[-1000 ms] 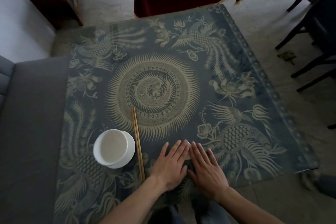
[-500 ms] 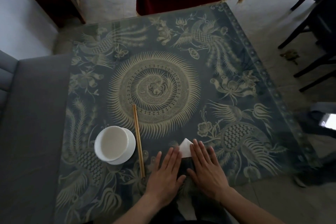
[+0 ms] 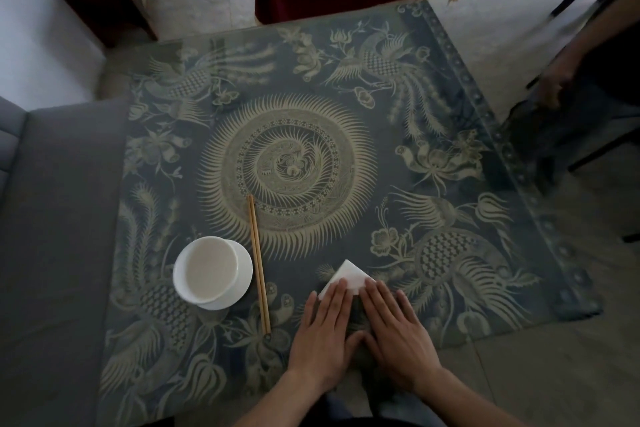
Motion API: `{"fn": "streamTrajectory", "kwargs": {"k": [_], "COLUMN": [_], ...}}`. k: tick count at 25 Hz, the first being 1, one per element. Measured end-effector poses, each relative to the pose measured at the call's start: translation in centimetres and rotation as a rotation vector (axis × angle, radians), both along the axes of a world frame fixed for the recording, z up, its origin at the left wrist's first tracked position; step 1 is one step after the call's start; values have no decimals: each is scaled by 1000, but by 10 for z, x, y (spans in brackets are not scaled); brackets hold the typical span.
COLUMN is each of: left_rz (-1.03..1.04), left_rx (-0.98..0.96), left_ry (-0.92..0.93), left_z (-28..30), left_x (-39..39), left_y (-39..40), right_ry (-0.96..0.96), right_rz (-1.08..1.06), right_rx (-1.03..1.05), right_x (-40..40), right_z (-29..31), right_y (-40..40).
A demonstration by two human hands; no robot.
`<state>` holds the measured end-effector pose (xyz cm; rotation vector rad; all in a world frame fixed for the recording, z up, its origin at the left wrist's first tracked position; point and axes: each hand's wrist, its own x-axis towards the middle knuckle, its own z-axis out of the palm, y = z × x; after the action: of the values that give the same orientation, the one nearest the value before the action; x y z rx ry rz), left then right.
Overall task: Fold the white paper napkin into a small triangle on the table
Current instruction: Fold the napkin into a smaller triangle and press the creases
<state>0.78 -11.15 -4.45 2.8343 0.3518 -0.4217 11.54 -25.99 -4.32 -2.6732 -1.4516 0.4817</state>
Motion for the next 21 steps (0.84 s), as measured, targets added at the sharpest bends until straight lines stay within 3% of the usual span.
{"fn": "streamTrajectory", "kwargs": {"k": [10, 21], "left_rz": [33, -73], "left_rx": [-7, 7], "left_ry": [19, 43], "left_z": [-2, 1], "left_x": [-29, 40], "left_y": [17, 29], "right_ry": [-25, 42], "right_rz": [-102, -51], "right_rx": [-34, -62], "right_x": [2, 19], "right_z": [8, -2], "right_y": [-18, 35]}}
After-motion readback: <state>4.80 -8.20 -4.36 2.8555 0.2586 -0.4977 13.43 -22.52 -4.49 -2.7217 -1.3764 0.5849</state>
